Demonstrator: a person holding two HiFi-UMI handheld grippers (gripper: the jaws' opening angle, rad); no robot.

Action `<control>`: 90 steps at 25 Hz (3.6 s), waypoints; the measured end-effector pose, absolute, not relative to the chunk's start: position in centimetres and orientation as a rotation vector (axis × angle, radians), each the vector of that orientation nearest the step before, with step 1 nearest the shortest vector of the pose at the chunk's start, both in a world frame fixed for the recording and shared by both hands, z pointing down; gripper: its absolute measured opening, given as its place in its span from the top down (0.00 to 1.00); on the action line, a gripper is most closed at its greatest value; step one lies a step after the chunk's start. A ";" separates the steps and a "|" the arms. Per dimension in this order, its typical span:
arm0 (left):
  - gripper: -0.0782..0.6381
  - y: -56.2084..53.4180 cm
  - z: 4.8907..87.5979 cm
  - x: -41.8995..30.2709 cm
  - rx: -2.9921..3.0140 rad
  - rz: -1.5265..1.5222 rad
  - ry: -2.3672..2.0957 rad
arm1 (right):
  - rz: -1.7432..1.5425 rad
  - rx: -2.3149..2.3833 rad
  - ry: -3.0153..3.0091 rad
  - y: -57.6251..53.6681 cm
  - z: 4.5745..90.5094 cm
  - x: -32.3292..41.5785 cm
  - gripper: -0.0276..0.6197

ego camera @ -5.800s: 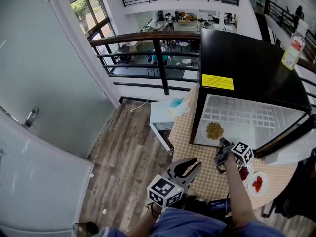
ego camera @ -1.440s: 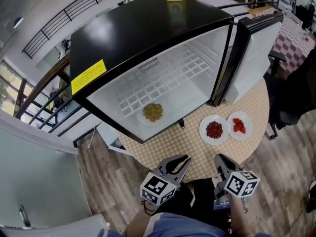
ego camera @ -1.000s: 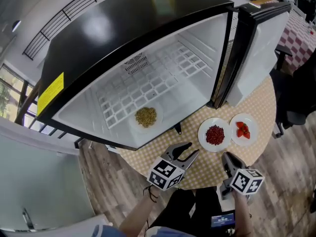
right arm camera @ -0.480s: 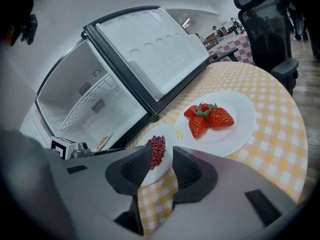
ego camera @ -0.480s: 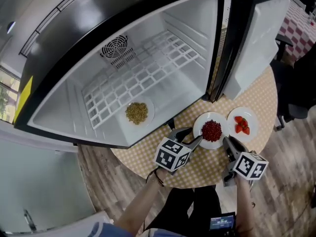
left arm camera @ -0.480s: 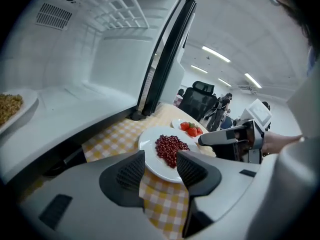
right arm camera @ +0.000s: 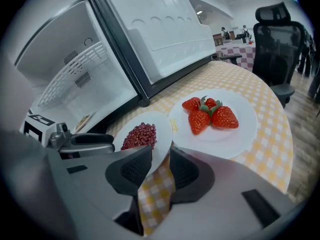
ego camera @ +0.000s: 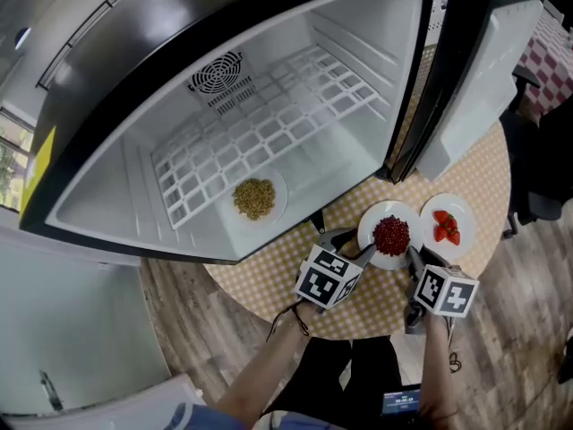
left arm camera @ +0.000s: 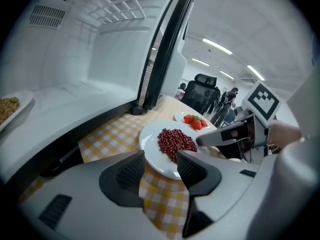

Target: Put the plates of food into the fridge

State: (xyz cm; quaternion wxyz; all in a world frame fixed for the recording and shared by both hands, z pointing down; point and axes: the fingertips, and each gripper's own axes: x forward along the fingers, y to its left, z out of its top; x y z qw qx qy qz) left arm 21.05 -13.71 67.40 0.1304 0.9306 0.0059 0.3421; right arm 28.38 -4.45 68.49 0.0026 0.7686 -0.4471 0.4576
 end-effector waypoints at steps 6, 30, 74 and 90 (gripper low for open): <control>0.62 -13.6 67.5 20.9 2.724 1.004 0.013 | 1.462 2.396 -1.408 -4.6 68.5 28.4 0.78; 0.62 -10.8 61.1 11.4 2.645 0.632 -0.046 | 2.243 2.554 -1.997 -5.4 62.5 27.6 0.92; 0.62 -13.1 49.6 0.3 2.756 0.318 -0.281 | 2.042 2.794 -1.654 -25.5 61.6 26.6 0.92; 0.62 -12.9 47.0 0.2 2.817 0.301 -0.278 | 1.353 2.544 -1.908 -23.0 56.0 23.6 0.65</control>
